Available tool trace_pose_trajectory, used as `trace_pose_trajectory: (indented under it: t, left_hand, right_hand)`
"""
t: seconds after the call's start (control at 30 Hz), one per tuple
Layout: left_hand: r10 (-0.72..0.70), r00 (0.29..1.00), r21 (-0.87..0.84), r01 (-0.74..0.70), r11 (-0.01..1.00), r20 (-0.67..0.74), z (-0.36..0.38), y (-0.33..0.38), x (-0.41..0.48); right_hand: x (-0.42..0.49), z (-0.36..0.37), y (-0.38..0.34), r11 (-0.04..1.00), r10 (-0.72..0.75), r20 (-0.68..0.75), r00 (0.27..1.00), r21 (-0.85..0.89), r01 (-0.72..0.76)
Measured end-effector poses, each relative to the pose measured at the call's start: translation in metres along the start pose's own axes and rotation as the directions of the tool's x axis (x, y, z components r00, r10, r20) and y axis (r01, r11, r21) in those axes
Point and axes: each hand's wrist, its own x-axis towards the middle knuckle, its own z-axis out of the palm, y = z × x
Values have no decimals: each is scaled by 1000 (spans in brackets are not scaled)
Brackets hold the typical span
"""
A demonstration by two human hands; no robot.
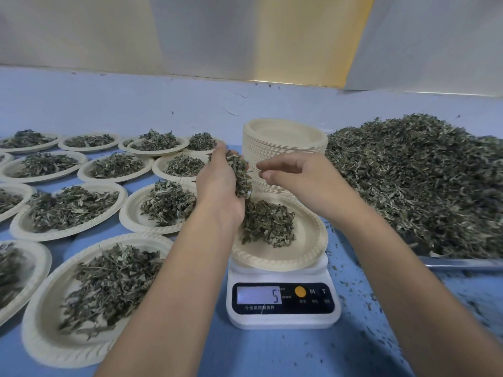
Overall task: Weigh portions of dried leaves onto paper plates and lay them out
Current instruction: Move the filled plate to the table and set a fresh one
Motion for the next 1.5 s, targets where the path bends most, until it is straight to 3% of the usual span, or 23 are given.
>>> trace_pose_trajectory:
  t: [0.1, 0.27, 0.4, 0.57, 0.77, 1.0, 1.5]
  left_hand:
    - [-20, 1000, 94, 18, 995, 21, 5, -6, -4]
    - [-25, 999, 136, 20, 990, 35, 9, -8, -8]
    - [-4, 999, 195, -3, 981, 37, 14, -14, -11]
    - [86, 996, 261, -92, 961, 35, 15, -20, -13]
    - [63, 998, 262, -55, 963, -21, 11, -19, -10]
    - [16, 999, 249, -6, 969, -39, 8, -18, -7]
    - [-88, 994, 117, 96, 988, -71, 7, -9, -4]
  right_hand:
    - [-4, 6, -6, 991, -49, 54, 997, 131, 41]
    - [-3, 10, -5, 980, -75, 33, 997, 187, 68]
    - [1, 17, 0, 991, -97, -81, 992, 84, 104]
    - [4, 14, 5, 992, -65, -134, 989, 95, 78]
    - [5, 9, 5, 978, 8, -142, 990, 209, 22]
    - [5, -3, 6, 975, 93, -178, 980, 217, -53]
    - [6, -8, 11, 991, 136, -149, 979, 12, -136]
